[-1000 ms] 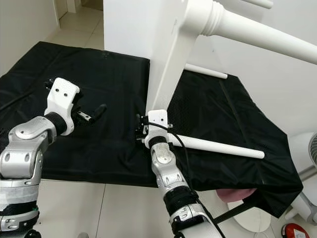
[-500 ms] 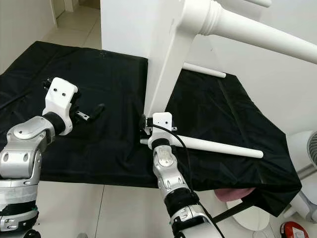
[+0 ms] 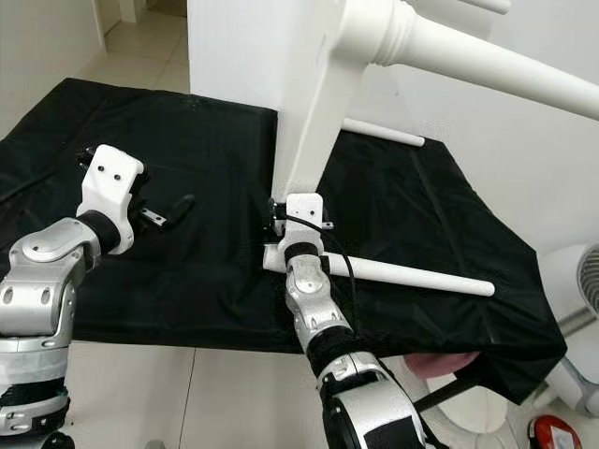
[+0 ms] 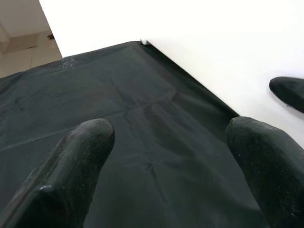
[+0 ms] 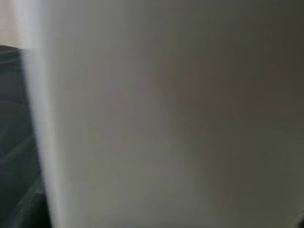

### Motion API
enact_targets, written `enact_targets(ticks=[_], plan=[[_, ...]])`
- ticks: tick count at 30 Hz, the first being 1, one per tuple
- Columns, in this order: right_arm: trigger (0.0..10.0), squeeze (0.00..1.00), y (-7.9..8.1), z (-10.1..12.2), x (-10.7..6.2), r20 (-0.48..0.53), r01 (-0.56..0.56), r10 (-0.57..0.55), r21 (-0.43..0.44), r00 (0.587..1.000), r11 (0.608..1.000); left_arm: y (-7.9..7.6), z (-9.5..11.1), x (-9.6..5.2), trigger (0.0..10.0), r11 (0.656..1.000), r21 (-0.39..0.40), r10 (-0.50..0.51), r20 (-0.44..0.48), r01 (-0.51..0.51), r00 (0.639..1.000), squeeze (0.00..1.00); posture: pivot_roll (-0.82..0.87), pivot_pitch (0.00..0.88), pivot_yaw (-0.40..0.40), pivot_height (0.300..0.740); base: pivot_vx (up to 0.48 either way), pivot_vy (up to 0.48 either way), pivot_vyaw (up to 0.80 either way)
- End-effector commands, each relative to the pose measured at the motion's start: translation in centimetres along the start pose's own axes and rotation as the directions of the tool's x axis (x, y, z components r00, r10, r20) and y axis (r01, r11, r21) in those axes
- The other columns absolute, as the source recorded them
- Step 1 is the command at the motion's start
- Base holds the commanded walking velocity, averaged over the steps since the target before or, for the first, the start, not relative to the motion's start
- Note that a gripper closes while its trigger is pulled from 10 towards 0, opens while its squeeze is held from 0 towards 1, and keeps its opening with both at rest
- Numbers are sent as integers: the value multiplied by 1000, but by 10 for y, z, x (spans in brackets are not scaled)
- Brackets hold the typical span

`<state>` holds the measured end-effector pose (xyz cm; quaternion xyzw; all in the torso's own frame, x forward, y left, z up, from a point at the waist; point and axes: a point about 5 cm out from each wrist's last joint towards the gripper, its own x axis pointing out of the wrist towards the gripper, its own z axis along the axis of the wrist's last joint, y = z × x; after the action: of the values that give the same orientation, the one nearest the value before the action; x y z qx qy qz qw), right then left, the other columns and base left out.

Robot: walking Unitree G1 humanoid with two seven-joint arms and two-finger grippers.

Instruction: Building children table

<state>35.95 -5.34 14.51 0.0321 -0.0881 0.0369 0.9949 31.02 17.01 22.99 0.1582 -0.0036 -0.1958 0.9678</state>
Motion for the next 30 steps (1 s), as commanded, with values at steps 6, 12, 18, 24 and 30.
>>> enact_targets(ticks=[6,12,18,24,30], plan=[[0,0,10,5,8,-20,27,-25,64,999,998,2,0,2,10000,995,3,98,-10,-98,995,0,140,0,-182,740,0,0,0],[0,0,15,5,9,-20,18,-16,72,1000,997,2,-1,1,10000,995,2,96,-16,-96,995,0,140,0,-182,740,0,0,0],[0,0,32,10,8,10,-57,56,101,998,993,3,-1,0,10000,995,0,98,-18,-98,995,0,139,0,-180,740,0,0,0],[0,0,67,17,-1,60,-195,187,169,981,966,7,-1,-1,10000,994,7,106,-20,-106,994,0,141,0,-177,740,0,0,0],[0,0,85,20,-7,79,-261,251,189,965,947,8,-1,-1,10000,994,9,108,-22,-108,994,0,141,0,-177,740,0,0,0]])
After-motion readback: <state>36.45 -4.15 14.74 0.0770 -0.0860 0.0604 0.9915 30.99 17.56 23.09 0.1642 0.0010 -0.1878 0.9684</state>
